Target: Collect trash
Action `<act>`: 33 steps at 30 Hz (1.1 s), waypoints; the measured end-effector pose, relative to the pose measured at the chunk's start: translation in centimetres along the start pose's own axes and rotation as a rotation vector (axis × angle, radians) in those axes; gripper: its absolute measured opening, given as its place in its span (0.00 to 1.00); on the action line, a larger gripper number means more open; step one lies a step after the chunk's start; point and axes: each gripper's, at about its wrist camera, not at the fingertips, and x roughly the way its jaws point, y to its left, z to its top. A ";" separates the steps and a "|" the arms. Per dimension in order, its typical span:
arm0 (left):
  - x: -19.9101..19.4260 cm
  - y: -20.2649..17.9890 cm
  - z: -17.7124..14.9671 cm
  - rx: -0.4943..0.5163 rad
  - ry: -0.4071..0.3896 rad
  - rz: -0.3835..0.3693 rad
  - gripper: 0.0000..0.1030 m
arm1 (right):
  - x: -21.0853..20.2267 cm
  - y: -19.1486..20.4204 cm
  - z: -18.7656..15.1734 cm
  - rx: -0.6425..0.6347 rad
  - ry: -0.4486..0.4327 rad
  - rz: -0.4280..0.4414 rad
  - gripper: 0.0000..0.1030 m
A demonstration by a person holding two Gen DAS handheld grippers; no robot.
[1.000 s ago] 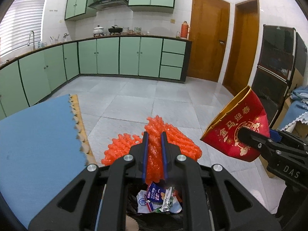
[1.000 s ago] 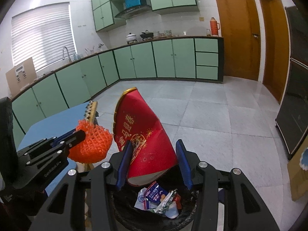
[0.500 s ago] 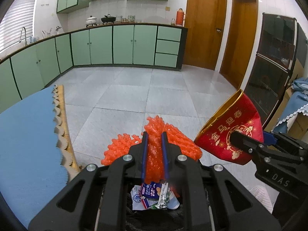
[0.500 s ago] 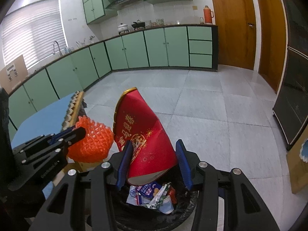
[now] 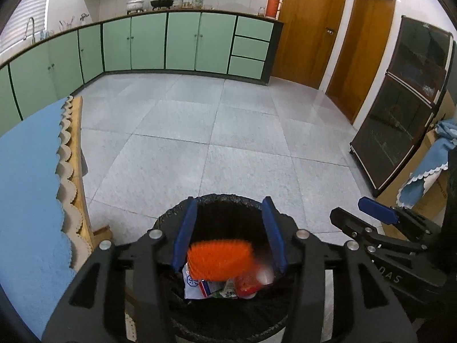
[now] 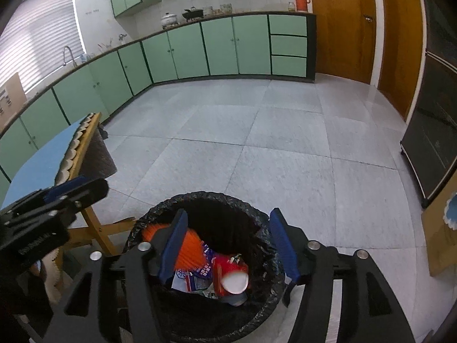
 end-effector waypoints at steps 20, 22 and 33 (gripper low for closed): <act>-11.8 3.0 1.0 -0.039 -0.167 0.093 0.82 | -8.8 3.5 1.7 -0.035 -0.119 0.075 0.94; -13.4 3.4 0.8 -0.042 -0.179 0.108 0.83 | -10.0 4.2 1.8 -0.039 -0.129 0.089 0.94; -21.4 4.4 -0.7 -0.068 -0.217 0.194 0.87 | -15.4 7.4 1.3 -0.066 -0.161 0.161 0.94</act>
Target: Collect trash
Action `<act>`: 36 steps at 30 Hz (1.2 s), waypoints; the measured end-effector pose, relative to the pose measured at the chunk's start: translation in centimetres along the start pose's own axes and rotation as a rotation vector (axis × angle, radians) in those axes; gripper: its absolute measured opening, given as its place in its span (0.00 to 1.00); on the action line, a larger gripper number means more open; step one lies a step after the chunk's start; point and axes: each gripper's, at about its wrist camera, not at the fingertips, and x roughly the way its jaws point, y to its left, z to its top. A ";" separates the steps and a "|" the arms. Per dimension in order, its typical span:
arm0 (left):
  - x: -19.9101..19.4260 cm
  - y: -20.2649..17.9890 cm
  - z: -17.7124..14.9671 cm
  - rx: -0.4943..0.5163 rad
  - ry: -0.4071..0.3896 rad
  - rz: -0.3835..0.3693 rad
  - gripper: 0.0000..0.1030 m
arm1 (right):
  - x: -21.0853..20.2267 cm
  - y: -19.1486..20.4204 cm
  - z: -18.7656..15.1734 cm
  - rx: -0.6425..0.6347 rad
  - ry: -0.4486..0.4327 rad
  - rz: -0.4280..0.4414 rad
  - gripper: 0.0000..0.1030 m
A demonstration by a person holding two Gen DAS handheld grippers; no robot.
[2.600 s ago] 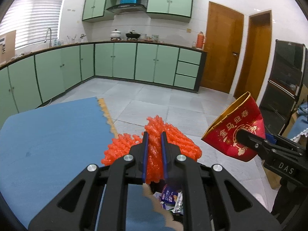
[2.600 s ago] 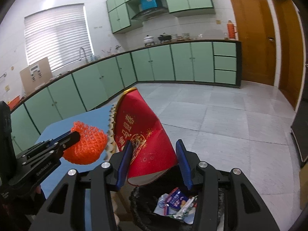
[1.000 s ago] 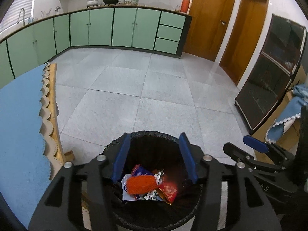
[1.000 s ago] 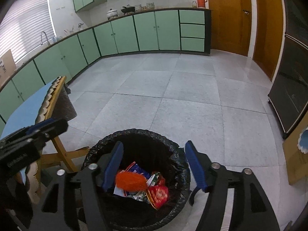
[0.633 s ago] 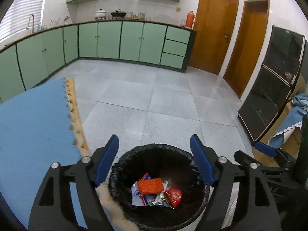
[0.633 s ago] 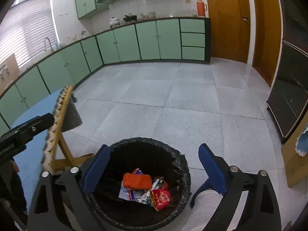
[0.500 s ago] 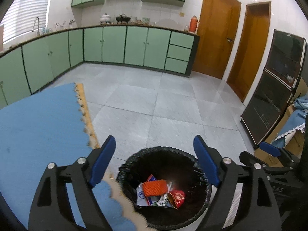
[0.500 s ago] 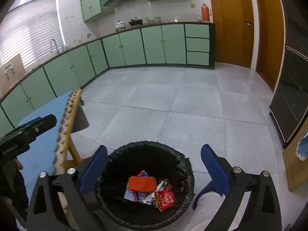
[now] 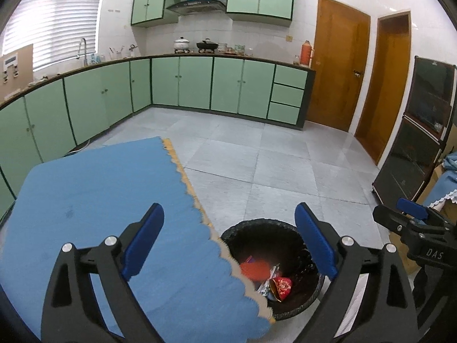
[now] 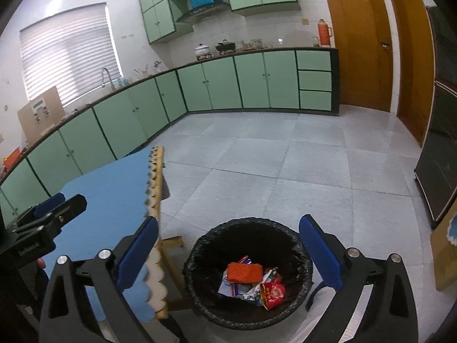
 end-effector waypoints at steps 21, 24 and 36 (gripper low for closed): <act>-8.8 1.5 -1.0 -0.007 -0.113 0.051 0.88 | -7.1 5.3 -0.4 -0.104 -0.112 0.064 0.94; -9.6 1.6 -1.2 -0.011 -0.127 0.053 0.88 | -7.5 5.5 -0.5 -0.110 -0.117 0.065 0.94; -11.0 1.8 -1.6 0.001 -0.155 0.066 0.89 | -9.2 6.2 -0.6 -0.119 -0.147 0.083 0.94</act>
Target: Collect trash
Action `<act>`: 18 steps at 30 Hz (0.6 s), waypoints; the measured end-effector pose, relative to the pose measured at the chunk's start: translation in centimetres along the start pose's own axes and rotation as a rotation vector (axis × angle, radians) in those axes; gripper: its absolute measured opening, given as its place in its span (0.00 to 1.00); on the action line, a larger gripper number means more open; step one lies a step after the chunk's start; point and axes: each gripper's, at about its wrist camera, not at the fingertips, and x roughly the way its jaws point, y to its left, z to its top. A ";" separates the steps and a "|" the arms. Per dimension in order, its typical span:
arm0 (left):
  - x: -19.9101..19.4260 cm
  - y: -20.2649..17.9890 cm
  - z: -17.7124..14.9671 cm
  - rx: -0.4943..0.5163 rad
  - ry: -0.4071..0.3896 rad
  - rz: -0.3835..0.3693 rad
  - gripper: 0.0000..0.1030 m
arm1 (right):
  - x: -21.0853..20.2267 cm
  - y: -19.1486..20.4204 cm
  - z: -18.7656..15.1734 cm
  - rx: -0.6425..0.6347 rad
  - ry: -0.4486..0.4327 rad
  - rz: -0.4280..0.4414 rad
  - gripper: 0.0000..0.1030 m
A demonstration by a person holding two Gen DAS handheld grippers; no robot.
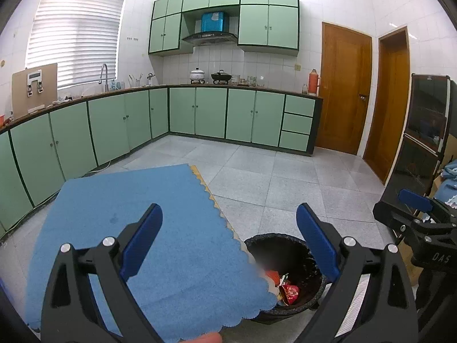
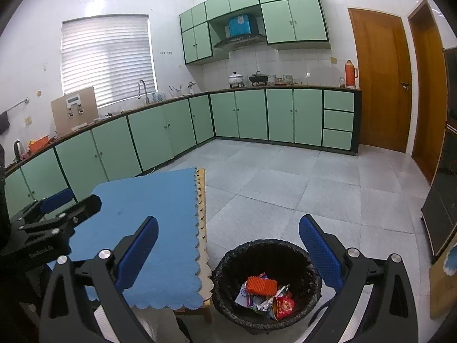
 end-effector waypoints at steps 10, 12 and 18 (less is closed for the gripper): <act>-0.5 0.4 -0.2 0.003 -0.011 0.001 0.89 | 0.0 0.7 0.1 -0.010 -0.005 0.009 0.94; -0.6 0.6 -0.2 0.004 -0.013 0.000 0.89 | 0.0 0.8 0.1 -0.011 -0.005 0.010 0.94; -0.7 0.6 -0.2 0.003 -0.014 -0.001 0.89 | 0.1 0.9 0.2 -0.011 -0.004 0.012 0.94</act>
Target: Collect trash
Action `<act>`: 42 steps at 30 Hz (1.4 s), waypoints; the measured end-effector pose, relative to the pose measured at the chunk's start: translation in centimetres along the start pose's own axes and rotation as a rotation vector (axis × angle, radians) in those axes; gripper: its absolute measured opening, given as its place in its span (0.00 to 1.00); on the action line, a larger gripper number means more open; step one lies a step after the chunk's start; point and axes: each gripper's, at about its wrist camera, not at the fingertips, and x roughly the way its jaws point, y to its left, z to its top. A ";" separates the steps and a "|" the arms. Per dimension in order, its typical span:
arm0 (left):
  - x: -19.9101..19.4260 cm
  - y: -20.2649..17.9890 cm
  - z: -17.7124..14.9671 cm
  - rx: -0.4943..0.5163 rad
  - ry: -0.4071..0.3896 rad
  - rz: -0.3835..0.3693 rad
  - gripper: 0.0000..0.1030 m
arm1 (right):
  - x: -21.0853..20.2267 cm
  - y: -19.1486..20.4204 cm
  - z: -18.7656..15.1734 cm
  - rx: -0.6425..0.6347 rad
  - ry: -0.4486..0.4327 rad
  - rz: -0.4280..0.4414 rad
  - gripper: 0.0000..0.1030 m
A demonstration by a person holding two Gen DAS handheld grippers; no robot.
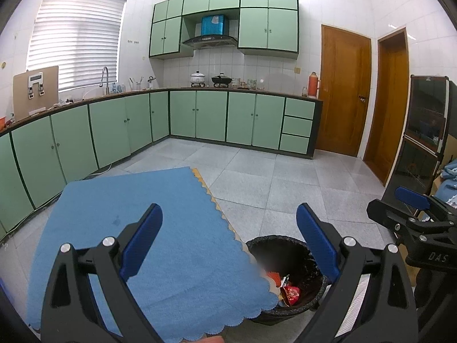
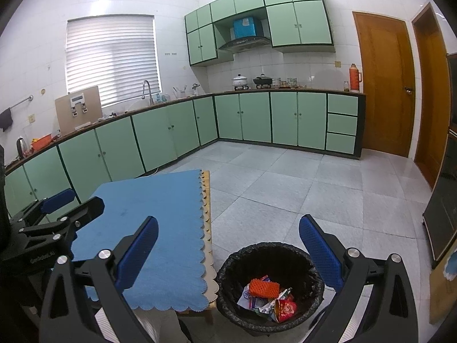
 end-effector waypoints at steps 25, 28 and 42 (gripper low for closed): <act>-0.1 -0.2 0.1 0.004 0.000 0.001 0.89 | 0.1 0.0 0.0 -0.002 0.000 0.001 0.94; -0.1 -0.2 0.1 0.004 -0.001 0.001 0.89 | 0.1 0.0 0.0 -0.002 0.000 0.001 0.94; 0.0 -0.3 0.1 0.007 0.001 0.000 0.89 | 0.3 0.2 0.2 0.000 0.005 0.003 0.94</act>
